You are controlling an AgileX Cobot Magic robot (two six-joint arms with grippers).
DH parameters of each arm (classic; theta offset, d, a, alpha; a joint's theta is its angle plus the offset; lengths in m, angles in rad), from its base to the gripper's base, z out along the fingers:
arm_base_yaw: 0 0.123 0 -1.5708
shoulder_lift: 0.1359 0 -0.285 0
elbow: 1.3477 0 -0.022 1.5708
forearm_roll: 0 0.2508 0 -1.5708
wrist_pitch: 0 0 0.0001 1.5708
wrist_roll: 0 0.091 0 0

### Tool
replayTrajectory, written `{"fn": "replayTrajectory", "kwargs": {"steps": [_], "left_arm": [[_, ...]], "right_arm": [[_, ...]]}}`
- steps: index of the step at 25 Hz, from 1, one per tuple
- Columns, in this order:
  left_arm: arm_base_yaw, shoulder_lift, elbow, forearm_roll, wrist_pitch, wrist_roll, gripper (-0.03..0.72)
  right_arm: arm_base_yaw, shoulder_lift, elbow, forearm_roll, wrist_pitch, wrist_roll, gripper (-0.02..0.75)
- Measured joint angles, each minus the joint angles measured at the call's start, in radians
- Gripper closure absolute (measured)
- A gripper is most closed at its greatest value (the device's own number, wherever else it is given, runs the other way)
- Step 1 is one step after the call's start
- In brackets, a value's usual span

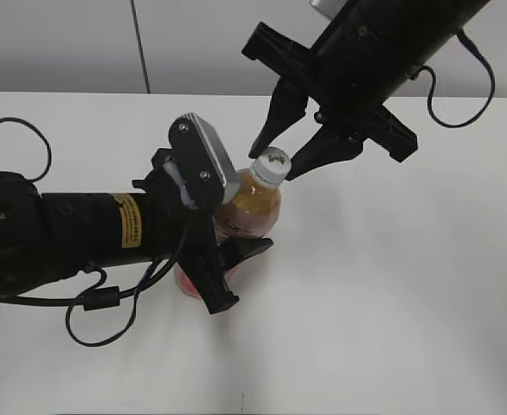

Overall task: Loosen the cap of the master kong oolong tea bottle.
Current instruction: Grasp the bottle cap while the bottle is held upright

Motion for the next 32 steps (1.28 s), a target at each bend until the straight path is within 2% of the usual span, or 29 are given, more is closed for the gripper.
{"fn": "replayTrajectory", "kwargs": {"steps": [10,20,26,30,32], "left_arm": [[-0.002,0.000,0.000,0.006,0.000,0.006,0.276],[-0.002,0.000,-0.003,0.003,-0.002,0.004,0.276],[-0.001,0.000,-0.004,-0.017,0.010,-0.011,0.276],[0.007,-0.002,-0.005,-0.050,0.013,-0.027,0.276],[0.009,-0.002,-0.005,-0.030,0.024,-0.014,0.276]], "right_arm": [[0.001,0.000,-0.013,-0.026,0.013,-0.425,0.456],[0.003,0.001,-0.031,-0.051,0.019,-1.128,0.456],[0.004,0.001,-0.031,-0.048,-0.030,-1.455,0.458],[0.004,0.001,-0.030,0.023,-0.091,-1.765,0.460],[0.004,0.001,-0.032,0.088,-0.145,-1.930,0.460]]}}
